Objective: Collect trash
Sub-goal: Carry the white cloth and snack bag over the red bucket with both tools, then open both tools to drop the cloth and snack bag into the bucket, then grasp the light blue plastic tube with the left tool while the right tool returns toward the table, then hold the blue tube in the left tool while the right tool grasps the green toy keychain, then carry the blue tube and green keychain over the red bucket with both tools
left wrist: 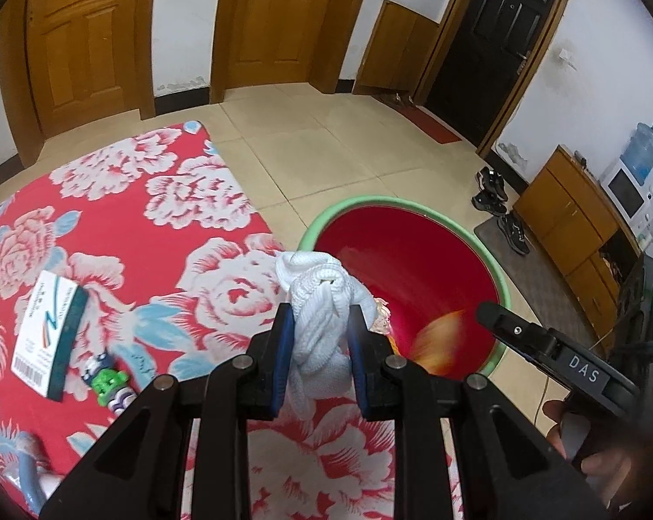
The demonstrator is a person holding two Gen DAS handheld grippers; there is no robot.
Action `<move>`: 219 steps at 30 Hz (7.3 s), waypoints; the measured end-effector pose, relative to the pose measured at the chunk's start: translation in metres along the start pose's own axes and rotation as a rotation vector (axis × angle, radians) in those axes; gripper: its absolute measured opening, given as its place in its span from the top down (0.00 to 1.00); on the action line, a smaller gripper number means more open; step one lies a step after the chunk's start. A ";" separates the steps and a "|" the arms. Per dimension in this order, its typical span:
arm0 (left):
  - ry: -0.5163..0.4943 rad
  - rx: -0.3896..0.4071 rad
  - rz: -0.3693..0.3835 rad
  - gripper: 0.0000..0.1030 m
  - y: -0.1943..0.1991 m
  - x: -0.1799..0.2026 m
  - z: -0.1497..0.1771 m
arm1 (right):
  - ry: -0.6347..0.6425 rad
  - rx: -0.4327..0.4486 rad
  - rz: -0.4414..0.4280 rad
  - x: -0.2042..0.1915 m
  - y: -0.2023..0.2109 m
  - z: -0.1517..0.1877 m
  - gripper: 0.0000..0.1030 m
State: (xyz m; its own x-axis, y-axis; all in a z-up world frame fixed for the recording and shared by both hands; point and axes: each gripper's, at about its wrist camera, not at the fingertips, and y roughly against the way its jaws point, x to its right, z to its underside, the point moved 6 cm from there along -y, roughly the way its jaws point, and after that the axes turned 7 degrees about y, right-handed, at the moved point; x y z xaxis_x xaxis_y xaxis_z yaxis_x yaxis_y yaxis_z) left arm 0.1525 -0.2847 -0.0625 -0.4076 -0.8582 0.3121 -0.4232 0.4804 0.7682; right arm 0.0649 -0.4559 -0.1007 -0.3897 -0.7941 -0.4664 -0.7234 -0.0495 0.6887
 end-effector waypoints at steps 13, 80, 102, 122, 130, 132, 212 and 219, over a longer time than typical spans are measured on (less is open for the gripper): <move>-0.063 -0.048 0.054 0.72 -0.030 0.031 -0.001 | -0.028 0.032 0.025 0.020 0.007 -0.005 0.36; 0.277 0.097 -0.254 0.60 0.109 -0.175 0.081 | 0.208 -0.054 -0.097 -0.097 0.032 0.073 0.29; 0.279 0.177 -0.224 0.84 0.129 -0.185 0.067 | 0.287 -0.099 -0.115 -0.132 0.017 0.081 0.29; 0.365 0.214 -0.249 0.84 0.132 -0.233 0.051 | 0.514 -0.186 -0.148 -0.223 -0.040 0.098 0.29; 0.394 0.206 -0.243 0.84 0.125 -0.247 0.052 | 0.578 -0.210 -0.131 -0.242 -0.067 0.106 0.41; 0.398 0.200 -0.241 0.84 0.122 -0.249 0.053 | 0.590 -0.221 -0.122 -0.244 -0.074 0.109 0.44; 0.074 0.082 -0.024 0.84 0.046 -0.045 0.009 | 0.224 0.053 0.049 -0.044 0.013 0.014 0.79; 0.027 0.059 0.022 0.84 0.022 -0.017 0.005 | 0.191 0.068 0.074 -0.021 0.019 0.012 0.79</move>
State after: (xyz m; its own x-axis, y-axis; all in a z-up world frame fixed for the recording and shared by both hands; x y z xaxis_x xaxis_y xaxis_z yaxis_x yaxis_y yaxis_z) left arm 0.1457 -0.2588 -0.0539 -0.3953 -0.8517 0.3440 -0.4618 0.5080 0.7271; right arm 0.0524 -0.4330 -0.0841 -0.3328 -0.8946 -0.2981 -0.7362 0.0490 0.6750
